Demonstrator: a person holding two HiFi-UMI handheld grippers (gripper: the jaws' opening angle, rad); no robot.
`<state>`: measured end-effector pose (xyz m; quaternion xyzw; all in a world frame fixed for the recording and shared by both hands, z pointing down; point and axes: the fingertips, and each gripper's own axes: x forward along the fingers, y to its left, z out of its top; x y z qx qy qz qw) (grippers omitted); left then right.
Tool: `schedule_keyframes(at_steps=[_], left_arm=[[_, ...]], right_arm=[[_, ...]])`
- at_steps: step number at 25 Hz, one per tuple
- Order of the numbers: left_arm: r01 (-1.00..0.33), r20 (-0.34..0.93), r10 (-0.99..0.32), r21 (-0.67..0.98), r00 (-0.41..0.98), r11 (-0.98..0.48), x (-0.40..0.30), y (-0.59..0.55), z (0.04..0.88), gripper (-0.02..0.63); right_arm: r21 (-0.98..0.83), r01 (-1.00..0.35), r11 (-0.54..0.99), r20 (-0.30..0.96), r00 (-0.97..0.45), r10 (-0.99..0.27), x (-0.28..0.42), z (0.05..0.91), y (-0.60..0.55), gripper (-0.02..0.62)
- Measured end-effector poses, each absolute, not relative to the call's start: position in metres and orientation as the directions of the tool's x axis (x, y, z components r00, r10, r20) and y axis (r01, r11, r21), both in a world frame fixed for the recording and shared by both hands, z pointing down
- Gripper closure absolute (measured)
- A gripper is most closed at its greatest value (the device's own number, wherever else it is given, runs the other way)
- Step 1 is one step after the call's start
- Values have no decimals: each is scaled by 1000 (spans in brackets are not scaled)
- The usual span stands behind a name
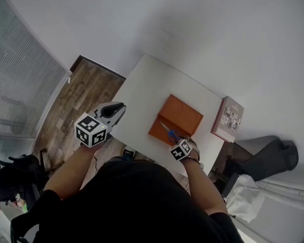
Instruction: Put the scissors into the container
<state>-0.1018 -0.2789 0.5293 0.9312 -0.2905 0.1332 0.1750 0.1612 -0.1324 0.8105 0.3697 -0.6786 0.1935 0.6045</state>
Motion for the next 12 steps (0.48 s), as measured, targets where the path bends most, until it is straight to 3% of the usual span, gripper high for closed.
schedule_keyframes(at_steps=[12], left_arm=[[-559,332,-472,255,817,-789,-88,-275,525,561]], right_arm=[[167,-810,563,949,-22,-314,171,781,-128,466]])
